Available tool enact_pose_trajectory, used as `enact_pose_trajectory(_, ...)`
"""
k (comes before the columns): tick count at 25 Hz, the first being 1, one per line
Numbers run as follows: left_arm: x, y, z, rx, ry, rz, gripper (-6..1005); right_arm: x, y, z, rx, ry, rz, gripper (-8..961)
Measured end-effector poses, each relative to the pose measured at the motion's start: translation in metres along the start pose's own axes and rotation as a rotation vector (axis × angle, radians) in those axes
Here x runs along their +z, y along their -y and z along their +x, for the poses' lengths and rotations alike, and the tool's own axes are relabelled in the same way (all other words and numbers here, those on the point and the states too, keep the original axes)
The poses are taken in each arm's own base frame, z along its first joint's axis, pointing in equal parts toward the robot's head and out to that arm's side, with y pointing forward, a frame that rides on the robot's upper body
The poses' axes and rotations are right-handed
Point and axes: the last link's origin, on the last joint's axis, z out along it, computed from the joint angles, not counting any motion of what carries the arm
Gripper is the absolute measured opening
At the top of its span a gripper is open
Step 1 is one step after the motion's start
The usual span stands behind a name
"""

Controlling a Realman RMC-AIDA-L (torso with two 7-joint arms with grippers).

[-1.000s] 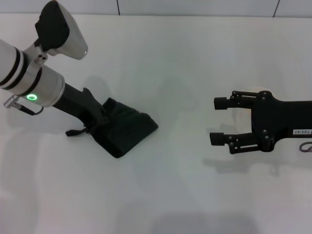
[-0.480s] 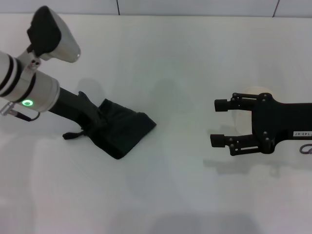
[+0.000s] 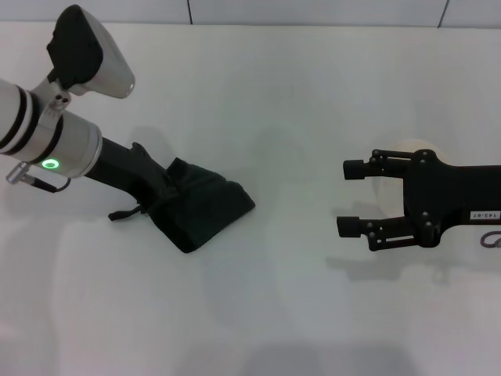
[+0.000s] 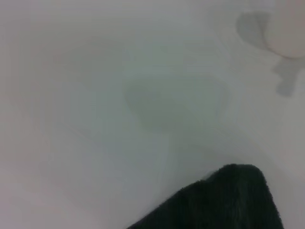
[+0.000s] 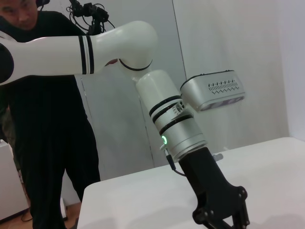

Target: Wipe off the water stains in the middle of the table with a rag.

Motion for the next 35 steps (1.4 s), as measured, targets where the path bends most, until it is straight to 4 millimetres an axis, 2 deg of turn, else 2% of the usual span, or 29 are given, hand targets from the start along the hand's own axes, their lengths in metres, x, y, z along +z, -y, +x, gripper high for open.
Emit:
enact_pose_trajectory(14,0.0,-0.005,0.018,0.028,-0.042,0.025,215,0.0,-0.001,0.001,0.002,0.001,-0.002,841)
enact_pose_trajectory(15,-0.001,-0.005,0.018,0.03,-0.046,0.031,254,0.0,-0.001,0.001,0.003,0.001,-0.002,841)
enact_pose_trajectory(24,-0.033,0.008,0.006,-0.05,-0.216,0.127,585,-0.004,0.002,0.003,0.017,0.008,0.024,841)
enact_pose_trajectory(35,-0.075,0.014,-0.022,-0.066,-0.519,0.231,584,-0.009,0.015,0.008,0.034,0.009,0.111,841)
